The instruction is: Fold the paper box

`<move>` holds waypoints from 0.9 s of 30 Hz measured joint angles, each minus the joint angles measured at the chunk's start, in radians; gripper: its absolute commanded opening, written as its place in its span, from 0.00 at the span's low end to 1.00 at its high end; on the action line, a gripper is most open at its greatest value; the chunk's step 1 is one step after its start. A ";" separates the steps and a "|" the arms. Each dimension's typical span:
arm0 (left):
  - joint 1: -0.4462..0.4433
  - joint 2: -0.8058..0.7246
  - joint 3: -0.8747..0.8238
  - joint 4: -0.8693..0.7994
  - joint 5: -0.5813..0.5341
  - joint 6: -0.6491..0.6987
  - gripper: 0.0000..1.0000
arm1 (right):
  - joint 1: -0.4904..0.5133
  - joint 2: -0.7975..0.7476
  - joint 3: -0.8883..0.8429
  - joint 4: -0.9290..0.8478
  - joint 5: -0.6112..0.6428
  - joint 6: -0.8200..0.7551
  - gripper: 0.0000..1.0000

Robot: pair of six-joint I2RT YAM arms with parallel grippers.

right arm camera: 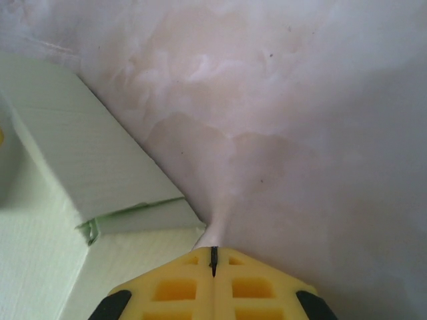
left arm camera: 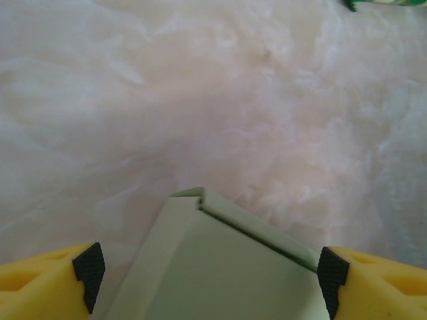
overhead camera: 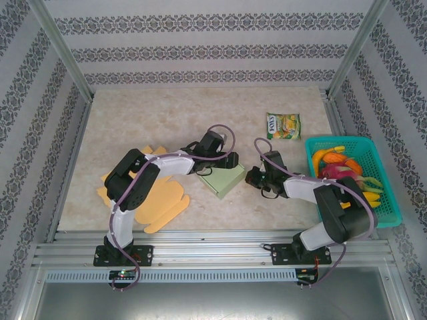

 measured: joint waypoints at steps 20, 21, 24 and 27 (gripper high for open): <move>-0.076 -0.006 -0.010 0.000 -0.099 -0.063 0.86 | -0.029 0.019 -0.025 0.108 -0.064 0.007 0.00; -0.079 -0.020 -0.010 -0.015 -0.108 -0.070 0.87 | -0.029 0.000 -0.025 0.093 -0.062 0.007 0.00; -0.072 -0.070 -0.018 -0.034 -0.117 -0.093 0.89 | -0.027 -0.068 -0.025 0.067 -0.061 0.007 0.00; -0.056 -0.127 -0.051 -0.038 -0.129 -0.110 0.91 | -0.025 -0.141 -0.026 0.018 -0.063 0.003 0.00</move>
